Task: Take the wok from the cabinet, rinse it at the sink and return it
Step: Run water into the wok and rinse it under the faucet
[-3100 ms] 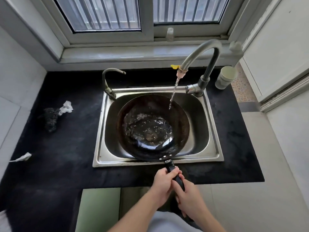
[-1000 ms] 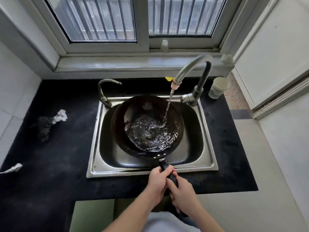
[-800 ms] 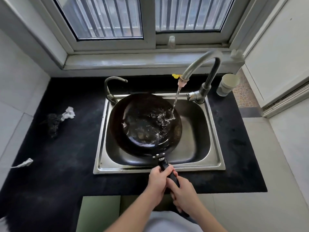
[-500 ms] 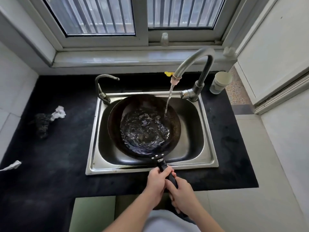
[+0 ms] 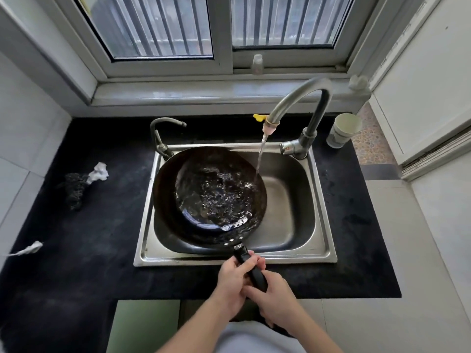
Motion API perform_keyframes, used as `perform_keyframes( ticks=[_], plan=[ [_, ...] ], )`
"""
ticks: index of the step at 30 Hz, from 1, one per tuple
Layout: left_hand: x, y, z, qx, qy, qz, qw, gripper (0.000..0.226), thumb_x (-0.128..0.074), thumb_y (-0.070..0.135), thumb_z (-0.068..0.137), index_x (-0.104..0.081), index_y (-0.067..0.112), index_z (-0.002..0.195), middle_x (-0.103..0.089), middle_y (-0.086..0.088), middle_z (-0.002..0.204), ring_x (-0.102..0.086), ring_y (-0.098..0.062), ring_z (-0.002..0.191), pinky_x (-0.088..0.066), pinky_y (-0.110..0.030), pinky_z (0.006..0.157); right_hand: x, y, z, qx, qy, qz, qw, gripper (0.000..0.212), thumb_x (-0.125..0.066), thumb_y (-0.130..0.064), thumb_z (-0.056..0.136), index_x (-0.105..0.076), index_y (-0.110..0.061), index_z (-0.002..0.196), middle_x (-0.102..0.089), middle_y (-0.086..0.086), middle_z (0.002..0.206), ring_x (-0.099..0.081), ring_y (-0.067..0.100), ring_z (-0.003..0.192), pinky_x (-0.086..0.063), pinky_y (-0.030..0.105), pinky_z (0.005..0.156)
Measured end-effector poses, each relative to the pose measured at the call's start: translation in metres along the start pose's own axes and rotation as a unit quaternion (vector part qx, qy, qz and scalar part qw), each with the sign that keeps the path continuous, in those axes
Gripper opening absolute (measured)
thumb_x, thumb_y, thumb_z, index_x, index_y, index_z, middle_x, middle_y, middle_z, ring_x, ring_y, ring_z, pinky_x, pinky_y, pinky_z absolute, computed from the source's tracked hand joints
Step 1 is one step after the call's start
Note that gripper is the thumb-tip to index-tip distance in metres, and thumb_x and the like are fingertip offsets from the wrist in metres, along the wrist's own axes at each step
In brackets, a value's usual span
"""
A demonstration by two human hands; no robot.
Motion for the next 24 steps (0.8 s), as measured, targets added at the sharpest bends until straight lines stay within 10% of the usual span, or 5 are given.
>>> perform_keyframes(
  ticks=[12,24],
  plan=[
    [0.0,0.012,-0.003,-0.041,-0.007,0.051,0.998,0.009,-0.057,-0.005,0.092,-0.059,0.003,0.097,-0.066,-0.014,0.074,-0.062,-0.022,0.071,-0.056,-0.03,0.069,0.0,-0.016,-0.016,-0.04,0.124,-0.201,0.971,0.039,-0.053,-0.04,0.092,-0.047,-0.03,0.129,-0.07,0.004,0.116,-0.066,0.032,0.108,-0.053,0.043,0.087],
    [0.017,0.006,-0.002,-0.028,-0.006,0.082,0.996,0.009,-0.06,-0.005,0.09,-0.061,0.002,0.095,-0.066,-0.012,0.071,-0.065,-0.02,0.067,-0.055,-0.032,0.071,-0.008,-0.003,-0.022,-0.027,0.191,-0.119,0.974,0.035,-0.058,-0.048,0.089,-0.062,-0.023,0.113,-0.074,0.003,0.101,-0.069,0.026,0.096,-0.055,0.04,0.08]
  ],
)
Point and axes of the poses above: each hand's wrist, its own z-axis towards the middle knuckle, its own x-axis out of the back of the hand, y = z × x, the point moved 10 cm from there along z, towards the middle knuckle
